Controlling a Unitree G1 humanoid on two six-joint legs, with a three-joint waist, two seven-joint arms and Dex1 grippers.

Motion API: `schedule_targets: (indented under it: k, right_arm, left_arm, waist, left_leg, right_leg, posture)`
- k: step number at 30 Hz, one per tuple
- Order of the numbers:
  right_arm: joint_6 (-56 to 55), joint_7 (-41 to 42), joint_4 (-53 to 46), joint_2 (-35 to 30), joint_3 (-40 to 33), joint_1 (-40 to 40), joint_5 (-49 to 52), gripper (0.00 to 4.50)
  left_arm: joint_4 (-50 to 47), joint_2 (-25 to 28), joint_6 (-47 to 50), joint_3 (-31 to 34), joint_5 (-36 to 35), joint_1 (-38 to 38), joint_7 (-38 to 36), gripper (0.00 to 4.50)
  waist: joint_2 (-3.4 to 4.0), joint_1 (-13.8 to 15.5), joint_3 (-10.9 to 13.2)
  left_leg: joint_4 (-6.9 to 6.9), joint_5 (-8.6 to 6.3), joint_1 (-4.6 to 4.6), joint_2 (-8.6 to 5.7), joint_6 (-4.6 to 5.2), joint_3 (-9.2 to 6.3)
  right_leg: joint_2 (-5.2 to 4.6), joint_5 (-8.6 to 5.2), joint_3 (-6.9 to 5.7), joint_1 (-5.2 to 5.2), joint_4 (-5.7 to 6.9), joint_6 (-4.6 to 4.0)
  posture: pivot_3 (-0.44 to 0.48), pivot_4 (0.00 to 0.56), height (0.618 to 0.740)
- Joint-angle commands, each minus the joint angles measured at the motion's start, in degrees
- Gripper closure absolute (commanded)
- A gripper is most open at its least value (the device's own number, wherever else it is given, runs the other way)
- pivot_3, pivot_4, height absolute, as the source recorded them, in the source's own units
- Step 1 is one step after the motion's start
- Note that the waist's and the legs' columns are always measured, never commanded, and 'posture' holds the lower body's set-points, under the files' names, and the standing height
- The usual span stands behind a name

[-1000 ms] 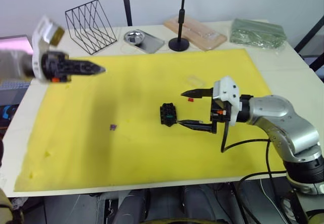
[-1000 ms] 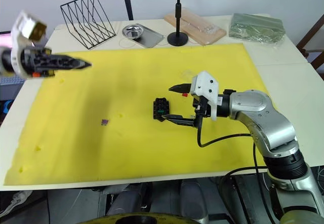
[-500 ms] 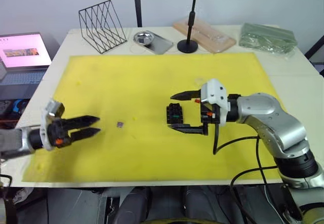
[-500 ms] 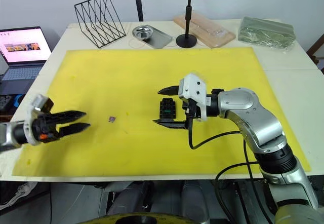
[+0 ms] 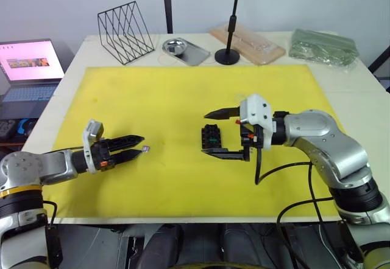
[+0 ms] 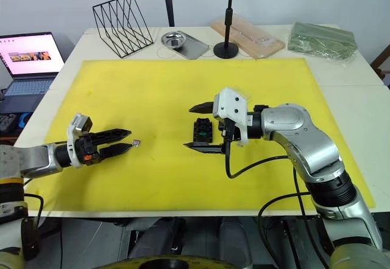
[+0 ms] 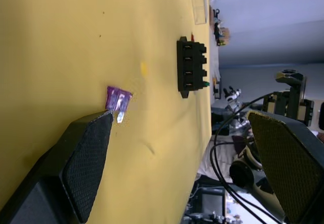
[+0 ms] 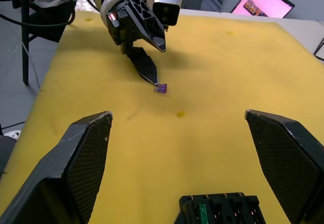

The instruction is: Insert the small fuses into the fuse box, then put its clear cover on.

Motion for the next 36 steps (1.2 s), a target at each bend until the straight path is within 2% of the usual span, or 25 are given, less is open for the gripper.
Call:
schedule_targets:
  k: [1,9,34,36]
  right_arm:
    - [0.44,-0.42,-2.5,-0.99,-2.21,-0.08,0.68,0.0]
    - [1.64,-1.16,-4.04,-1.68,-3.12,0.73,0.96,0.0]
    - [2.71,-1.28,-5.06,-2.65,-3.23,0.52,1.41,0.0]
    - [2.74,-1.55,-5.19,-2.55,-3.24,0.7,1.35,0.0]
  left_arm:
    - [0.59,-0.72,-1.25,0.05,2.19,-1.64,-0.33,0.02]
    - [0.93,0.62,0.37,0.25,4.13,-3.08,-3.38,0.02]
    - [3.26,-1.65,-8.8,-13.47,18.87,-5.62,-15.93,0.02]
    - [4.43,-1.77,-9.99,-14.27,20.56,-5.96,-16.03,0.42]
  waist:
    - [0.01,0.28,-0.01]
    - [0.01,0.4,-0.01]
    - [0.21,0.98,-0.12]
    - [0.31,1.27,-0.18]
  left_leg:
    - [0.0,0.0,0.0,0.0,0.0,0.0]
    - [0.01,0.0,0.02,0.0,0.0,0.0]
    - [-0.03,-0.03,0.06,-0.03,0.03,-0.03]
    - [-0.02,-0.03,0.09,-0.03,0.03,-0.03]
  right_leg:
    - [0.0,0.0,0.0,0.01,0.0,0.0]
    - [0.0,0.0,-0.01,0.05,0.0,0.0]
    - [-0.08,0.0,-0.12,0.23,-0.11,0.01]
    - [-0.08,0.0,-0.14,0.28,-0.12,0.01]
  posture:
    - [0.0,0.15,0.74]
    - [0.0,0.15,0.74]
    - [0.0,0.15,0.74]
    - [0.0,0.15,0.74]
